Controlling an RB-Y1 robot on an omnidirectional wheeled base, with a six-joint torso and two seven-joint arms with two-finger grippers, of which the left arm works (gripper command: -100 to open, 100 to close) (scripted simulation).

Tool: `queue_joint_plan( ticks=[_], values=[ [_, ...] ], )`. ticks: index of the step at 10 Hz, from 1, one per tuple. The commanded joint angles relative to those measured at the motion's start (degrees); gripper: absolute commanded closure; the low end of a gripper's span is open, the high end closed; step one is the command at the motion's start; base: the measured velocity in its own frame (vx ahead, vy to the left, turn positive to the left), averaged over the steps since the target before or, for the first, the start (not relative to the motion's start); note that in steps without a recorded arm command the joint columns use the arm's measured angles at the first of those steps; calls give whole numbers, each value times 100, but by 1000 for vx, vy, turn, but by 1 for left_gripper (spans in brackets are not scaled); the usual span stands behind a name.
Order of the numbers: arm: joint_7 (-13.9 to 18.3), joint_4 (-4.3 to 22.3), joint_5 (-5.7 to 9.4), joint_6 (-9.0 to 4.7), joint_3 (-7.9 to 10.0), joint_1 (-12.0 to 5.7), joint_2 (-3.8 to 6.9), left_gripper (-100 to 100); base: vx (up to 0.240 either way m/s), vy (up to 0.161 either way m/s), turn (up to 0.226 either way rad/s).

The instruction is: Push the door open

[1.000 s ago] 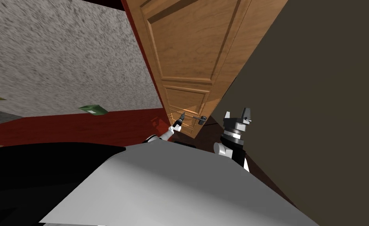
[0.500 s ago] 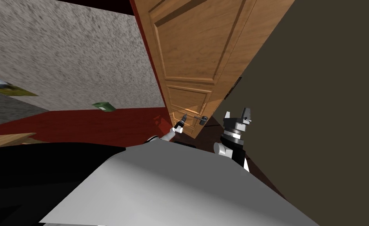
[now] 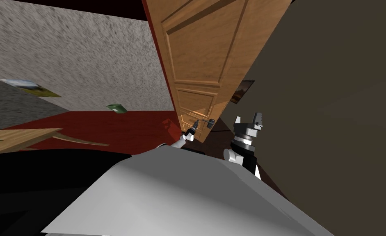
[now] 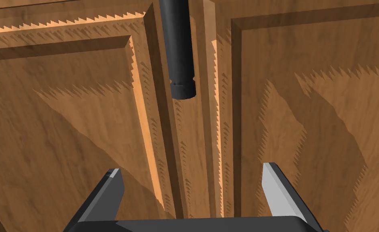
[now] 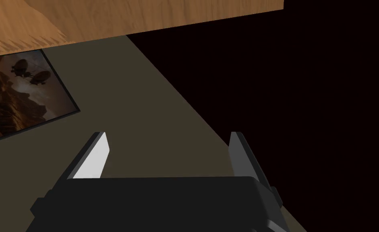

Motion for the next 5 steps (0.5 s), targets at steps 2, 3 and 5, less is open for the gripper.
queue_joint_plan(
  ticks=[2,3,5],
  values=[
    [-154,-126,139,45,-91,63,-133,-100,-164,-192,26],
    [-185,-141,180,45,-126,74,-175,-100,-157,-136,37],
    [-173,-154,183,43,-134,83,-165,-100,-108,-109,1]
  ],
)
